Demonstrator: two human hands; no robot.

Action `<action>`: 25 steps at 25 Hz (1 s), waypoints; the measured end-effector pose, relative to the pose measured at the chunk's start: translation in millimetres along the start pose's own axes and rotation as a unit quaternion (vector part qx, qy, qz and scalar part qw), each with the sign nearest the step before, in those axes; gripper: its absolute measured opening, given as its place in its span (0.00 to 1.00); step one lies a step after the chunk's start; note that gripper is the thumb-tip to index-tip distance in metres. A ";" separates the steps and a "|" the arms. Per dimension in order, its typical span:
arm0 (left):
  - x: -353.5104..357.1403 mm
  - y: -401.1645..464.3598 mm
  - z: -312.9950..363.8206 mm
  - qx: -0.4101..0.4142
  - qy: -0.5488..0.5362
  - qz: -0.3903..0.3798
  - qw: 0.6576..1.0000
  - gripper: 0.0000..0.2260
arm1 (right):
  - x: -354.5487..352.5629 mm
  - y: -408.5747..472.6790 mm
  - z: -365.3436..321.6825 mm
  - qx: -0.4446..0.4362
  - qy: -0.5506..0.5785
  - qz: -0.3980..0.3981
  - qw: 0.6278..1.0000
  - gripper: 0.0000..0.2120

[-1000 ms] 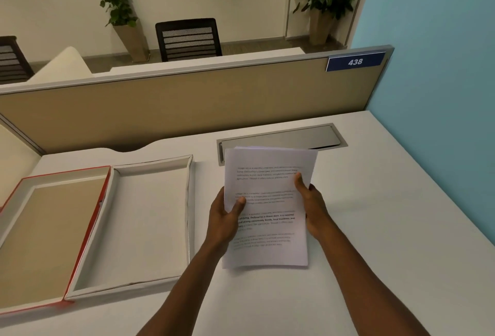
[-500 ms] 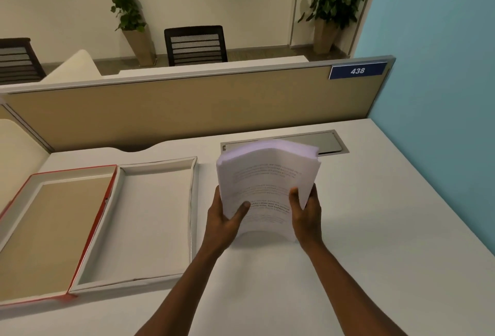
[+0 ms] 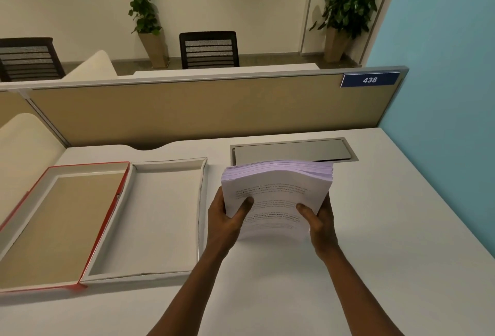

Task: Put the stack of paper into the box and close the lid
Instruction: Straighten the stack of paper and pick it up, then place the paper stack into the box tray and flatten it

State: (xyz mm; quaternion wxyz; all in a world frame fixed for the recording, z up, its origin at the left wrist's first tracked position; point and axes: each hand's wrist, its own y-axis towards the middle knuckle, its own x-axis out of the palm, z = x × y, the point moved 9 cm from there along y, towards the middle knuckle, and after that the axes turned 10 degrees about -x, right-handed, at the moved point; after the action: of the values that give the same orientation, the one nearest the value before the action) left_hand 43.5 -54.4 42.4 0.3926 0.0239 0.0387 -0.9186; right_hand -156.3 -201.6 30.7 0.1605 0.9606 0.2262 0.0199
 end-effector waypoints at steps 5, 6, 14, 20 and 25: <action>5.6 -10.1 -10.4 -0.006 0.048 -0.041 0.998 0.24 | -10.5 -10.7 29.5 0.033 -0.205 -0.107 0.972 0.25; 5.1 -7.2 -9.8 -0.006 0.054 -0.035 0.998 0.23 | -11.3 -9.2 29.4 0.026 -0.226 -0.105 0.968 0.25; -7.8 -4.1 -16.8 -0.001 0.101 -0.028 0.994 0.21 | -8.7 -18.0 19.9 -0.033 -0.284 -0.078 0.955 0.21; -13.8 -7.5 -25.7 -0.010 0.200 -0.016 0.980 0.16 | -4.7 -21.4 13.4 -0.064 -0.286 -0.061 0.954 0.21; -15.5 -15.4 -22.0 0.001 0.188 0.011 0.982 0.16 | -2.6 -30.6 13.0 -0.066 -0.272 -0.032 0.960 0.22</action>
State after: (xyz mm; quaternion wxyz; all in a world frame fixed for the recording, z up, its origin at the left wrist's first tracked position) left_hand 43.3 -30.7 22.5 0.3882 0.1972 0.1112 -0.8933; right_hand -170.3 -180.7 8.7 0.2797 0.9093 0.2025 -0.2322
